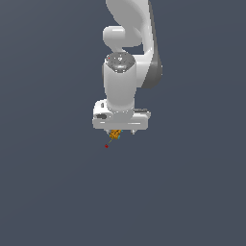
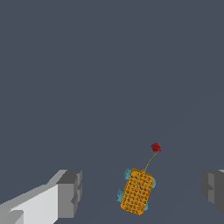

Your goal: Pick up the object and move it to a goal position.

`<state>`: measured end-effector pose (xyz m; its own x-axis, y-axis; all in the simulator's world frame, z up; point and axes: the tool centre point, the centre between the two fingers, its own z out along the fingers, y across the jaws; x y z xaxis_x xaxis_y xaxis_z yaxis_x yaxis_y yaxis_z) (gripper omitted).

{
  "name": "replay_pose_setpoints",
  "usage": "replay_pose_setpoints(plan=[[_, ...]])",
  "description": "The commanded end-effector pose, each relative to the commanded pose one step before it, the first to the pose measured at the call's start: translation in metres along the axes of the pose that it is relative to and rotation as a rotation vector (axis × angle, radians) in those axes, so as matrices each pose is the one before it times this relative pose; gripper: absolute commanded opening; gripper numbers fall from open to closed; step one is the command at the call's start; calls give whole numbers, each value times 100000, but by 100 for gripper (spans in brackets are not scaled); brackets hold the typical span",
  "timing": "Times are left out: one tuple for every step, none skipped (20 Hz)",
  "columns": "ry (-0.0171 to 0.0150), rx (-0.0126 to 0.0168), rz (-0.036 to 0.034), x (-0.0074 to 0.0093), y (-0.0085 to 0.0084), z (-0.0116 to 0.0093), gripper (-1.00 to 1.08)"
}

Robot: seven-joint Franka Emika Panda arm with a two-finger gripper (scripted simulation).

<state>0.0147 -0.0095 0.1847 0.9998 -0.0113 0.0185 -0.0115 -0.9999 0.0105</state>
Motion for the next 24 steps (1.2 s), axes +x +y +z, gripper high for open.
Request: replay_pose_setpoints(plan=[[0,0,0,0,1,0,100],[84,61,60,19,17,-42,100],[218,163,161,62,39,-106,100],[375,279,269,101,72,-187,100],[524,384,355,144,97,-267,100],[673,484,413,192,119,-358,100],[643,450,330,194,104,-363,100],[492,333,183,161,69,-302,100],[340,220,55,123,38,-234,100],[174,105,-40,80,11,-146,100],[35,15,-58,27,4,-53,100],[0,0,0,-26,17,-6,100],[-143,-87,22,-42,-37,129,100],[-91,-33,208,-72,21,142,100],[-79,-10,343,-92,39,183,100],[-77,6,477,-115,59,229,100],[-82,16,604,-141,75,277,100],[-98,17,731,-170,95,331,100],[-128,6,836,-205,107,390,100],[-161,-8,953,-241,125,452,100],[-186,-19,1071,-278,143,508,100],[-201,-23,1199,-312,164,558,100],[-214,-29,1327,-347,187,606,100],[-233,-42,1452,-386,210,655,100]])
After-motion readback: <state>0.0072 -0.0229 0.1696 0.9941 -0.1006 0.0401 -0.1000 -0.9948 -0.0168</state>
